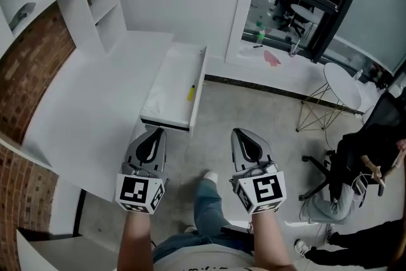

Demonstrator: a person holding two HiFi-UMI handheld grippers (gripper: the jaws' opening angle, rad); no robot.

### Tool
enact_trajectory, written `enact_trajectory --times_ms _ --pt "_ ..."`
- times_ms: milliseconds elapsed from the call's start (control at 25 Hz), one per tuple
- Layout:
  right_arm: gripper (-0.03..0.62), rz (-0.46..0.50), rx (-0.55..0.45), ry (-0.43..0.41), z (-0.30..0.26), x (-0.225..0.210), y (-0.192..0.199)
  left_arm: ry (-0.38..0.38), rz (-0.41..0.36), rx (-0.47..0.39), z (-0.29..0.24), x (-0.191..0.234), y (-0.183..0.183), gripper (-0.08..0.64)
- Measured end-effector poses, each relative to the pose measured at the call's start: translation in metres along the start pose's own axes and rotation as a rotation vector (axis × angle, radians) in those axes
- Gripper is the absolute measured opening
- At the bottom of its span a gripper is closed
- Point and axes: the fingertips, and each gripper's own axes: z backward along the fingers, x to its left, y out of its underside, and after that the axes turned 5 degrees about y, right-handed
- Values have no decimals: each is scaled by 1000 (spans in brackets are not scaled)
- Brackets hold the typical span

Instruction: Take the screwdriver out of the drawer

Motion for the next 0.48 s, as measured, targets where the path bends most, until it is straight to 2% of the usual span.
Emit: enact_trajectory --times_ms 200,240,360,440,480 --pt "12 -40 8 -17 -85 -45 12 -13 4 31 -85 36 13 16" --pt "12 -40 10 -23 -103 -54 12 -12 11 41 -104 43 16 36" --pt "12 -49 22 -40 -157 -82 14 -5 40 75 -160 65 26 136" --pt "12 -64 36 -44 -192 -103 18 -16 70 100 -196 82 36 265" --pt "12 -69 46 -45 -208 -113 22 -29 81 115 -212 91 43 303"
